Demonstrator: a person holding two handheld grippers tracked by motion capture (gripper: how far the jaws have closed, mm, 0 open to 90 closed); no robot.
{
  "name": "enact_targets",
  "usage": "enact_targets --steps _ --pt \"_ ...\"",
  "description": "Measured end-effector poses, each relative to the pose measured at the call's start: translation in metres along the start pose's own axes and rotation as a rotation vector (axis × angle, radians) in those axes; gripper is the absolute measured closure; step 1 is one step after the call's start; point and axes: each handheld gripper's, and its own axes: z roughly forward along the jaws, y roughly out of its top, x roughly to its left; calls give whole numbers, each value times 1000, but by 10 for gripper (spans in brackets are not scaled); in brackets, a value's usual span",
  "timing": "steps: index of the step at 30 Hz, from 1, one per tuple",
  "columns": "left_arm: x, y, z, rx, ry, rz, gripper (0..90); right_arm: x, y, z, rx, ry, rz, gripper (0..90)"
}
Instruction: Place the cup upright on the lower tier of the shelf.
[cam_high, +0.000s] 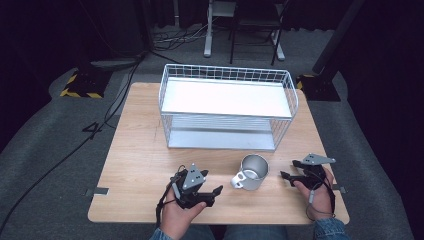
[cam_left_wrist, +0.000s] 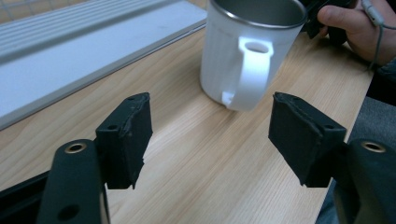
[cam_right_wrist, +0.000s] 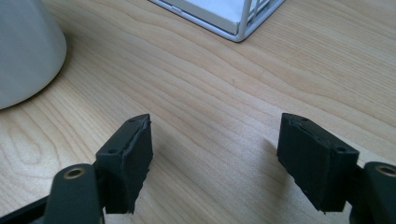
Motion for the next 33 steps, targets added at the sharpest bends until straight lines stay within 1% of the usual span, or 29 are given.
enact_targets --steps 2,3,4,10,13,15,16,18,19,20,21,24,25,29,33 --pt "-2 1 3 -8 -8 -5 307 0 0 0 0 0 0 270" --pt "-4 3 7 -16 -20 -13 303 0 0 0 0 0 0 270" --pt "-4 3 7 -16 -20 -13 301 0 0 0 0 0 0 270" --pt "-13 7 21 -24 -30 -12 277 0 0 0 0 0 0 270" --pt "-16 8 28 -22 -27 -10 277 0 0 0 0 0 0 270" --pt "-18 8 33 -19 -33 -5 278 0 0 0 0 0 0 270" --pt "-19 8 34 -17 -34 2 284 0 0 0 0 0 0 270" --pt "-22 8 38 -19 -44 -4 309 0 0 0 0 0 -1 270" --pt "-23 8 42 -17 -47 2 316 0 0 0 0 0 0 270" --pt "-23 8 42 -17 -47 2 329 0 0 0 0 0 0 270" --pt "-24 8 46 -15 -46 6 348 0 0 0 0 0 -1 270" --pt "-25 7 50 -14 -42 6 391 0 0 0 0 0 -1 270" --pt "-26 7 53 -16 -40 -4 407 0 0 0 0 0 0 270" --pt "-26 7 59 -14 -32 2 460 0 0 0 0 0 -1 270" --pt "-27 7 62 -7 -28 -3 513 0 0 0 0 0 0 270"
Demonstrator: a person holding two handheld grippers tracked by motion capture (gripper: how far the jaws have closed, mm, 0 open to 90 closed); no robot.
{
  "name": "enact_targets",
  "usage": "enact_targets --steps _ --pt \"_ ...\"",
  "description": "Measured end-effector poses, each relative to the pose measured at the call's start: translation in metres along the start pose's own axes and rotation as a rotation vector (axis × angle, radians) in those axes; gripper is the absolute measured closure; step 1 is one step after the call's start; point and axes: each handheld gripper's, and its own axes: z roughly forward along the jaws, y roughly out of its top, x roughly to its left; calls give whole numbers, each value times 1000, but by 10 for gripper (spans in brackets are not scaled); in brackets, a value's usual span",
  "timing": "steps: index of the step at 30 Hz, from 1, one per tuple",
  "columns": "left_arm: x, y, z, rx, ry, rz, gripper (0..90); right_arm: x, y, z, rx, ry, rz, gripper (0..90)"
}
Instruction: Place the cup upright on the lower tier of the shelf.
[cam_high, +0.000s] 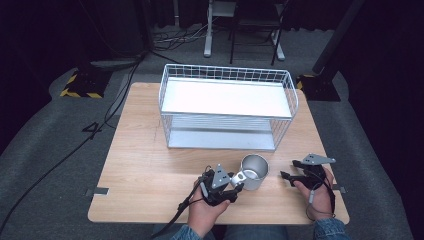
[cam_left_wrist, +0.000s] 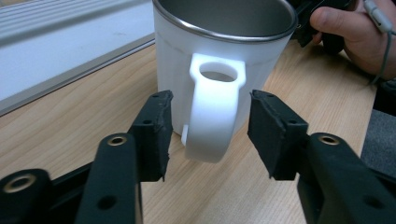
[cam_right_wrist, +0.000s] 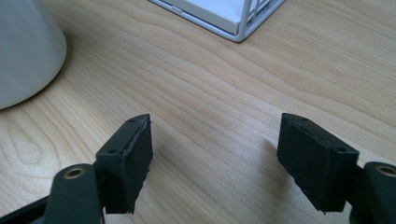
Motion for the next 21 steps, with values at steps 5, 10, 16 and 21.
enact_targets --steps 5,10,16,21 --pt "1 1 1 2 -6 -12 607 0 0 0 0 0 0 270" --pt "2 2 1 -2 -18 -24 645 0 0 0 0 0 0 270" --pt "-1 2 2 0 -9 16 690 0 0 0 0 0 0 270" --pt "-3 3 3 -6 -10 30 704 0 0 0 0 0 0 270"
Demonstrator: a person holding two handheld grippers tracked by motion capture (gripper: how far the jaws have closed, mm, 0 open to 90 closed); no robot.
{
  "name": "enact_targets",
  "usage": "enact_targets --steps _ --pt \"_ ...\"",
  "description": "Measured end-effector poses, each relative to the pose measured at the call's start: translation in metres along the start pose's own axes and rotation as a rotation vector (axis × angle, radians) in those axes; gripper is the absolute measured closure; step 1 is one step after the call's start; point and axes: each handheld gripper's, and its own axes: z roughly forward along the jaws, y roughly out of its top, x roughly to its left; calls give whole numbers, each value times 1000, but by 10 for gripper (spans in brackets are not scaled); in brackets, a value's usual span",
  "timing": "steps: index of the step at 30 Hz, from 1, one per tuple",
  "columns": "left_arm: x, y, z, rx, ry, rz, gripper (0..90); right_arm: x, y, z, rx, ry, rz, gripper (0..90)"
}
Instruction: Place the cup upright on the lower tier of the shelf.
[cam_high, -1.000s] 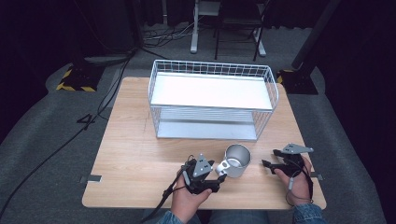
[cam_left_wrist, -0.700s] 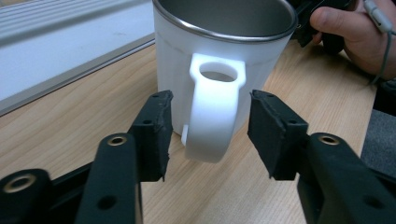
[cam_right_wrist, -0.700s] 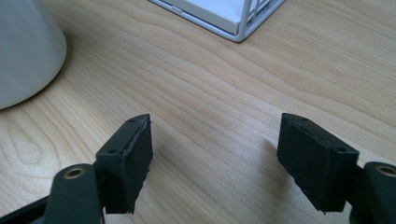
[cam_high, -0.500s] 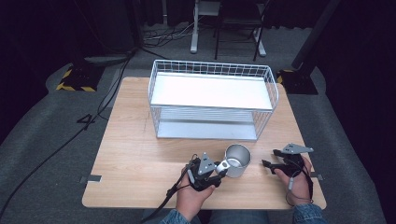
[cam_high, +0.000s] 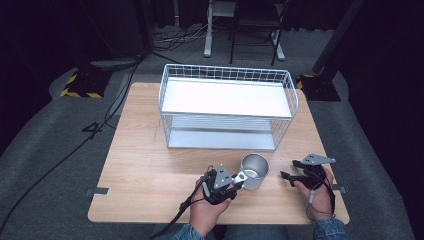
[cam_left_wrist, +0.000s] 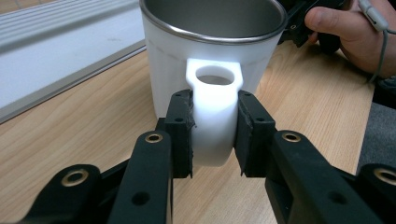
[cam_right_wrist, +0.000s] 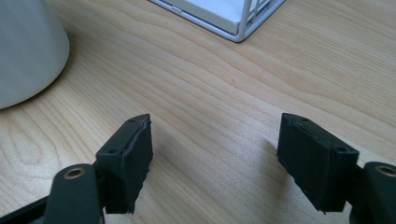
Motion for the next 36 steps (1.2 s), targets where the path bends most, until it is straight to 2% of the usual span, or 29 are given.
enact_targets --steps 16,24,31,36 --pt "-2 2 -6 -35 15 46 714 0 0 0 0 0 0 270" --pt "3 4 -14 -63 23 29 714 0 0 0 0 0 0 270" --pt "11 9 -24 -93 54 29 714 0 0 0 0 0 0 270" --pt "21 13 -33 -112 93 35 713 0 0 0 0 0 0 270"
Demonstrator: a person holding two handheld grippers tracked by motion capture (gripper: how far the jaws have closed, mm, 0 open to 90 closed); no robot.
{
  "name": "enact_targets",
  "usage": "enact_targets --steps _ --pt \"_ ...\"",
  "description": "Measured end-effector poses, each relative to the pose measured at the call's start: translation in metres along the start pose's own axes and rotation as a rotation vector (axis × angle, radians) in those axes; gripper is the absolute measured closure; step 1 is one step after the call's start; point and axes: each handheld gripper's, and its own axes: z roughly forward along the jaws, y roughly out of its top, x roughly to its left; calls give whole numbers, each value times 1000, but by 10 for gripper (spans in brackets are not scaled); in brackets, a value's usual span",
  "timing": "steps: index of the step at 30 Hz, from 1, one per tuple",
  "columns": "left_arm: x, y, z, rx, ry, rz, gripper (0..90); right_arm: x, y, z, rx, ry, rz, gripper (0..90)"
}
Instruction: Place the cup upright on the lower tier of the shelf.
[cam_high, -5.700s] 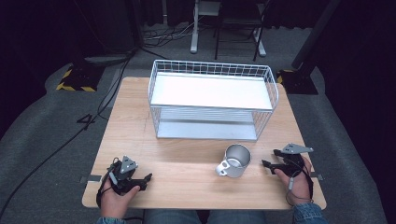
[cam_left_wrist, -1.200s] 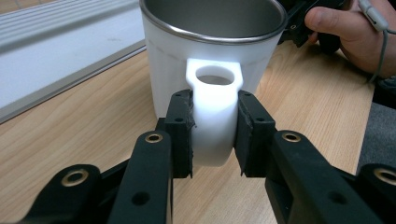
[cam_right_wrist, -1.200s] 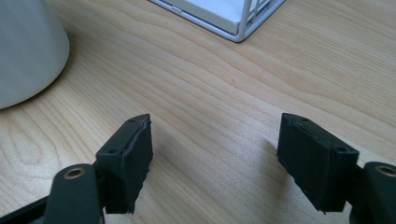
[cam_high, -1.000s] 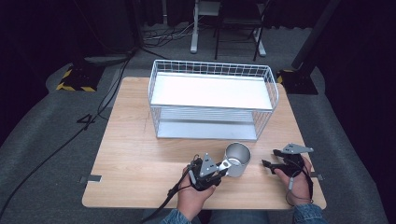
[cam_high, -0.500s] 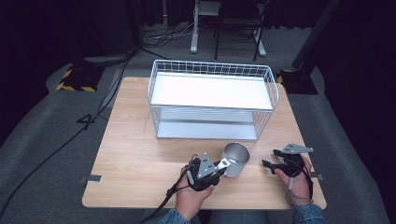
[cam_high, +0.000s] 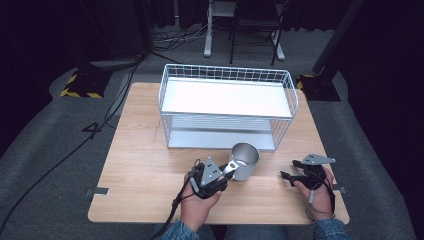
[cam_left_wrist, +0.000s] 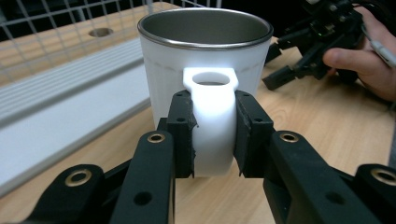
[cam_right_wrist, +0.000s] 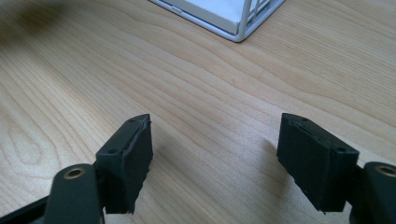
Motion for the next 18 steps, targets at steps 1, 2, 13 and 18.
enact_targets --steps 1,2,13,18 --pt "5 2 -3 -8 15 -4 713 0 0 0 0 0 -1 271" --pt "5 2 -3 -8 15 -4 713 0 0 0 0 0 -1 271" --pt "38 12 -20 -44 100 -3 713 1 0 0 -3 -5 -6 284" --pt "55 16 -26 -58 138 0 713 1 0 0 -2 -4 -10 288"
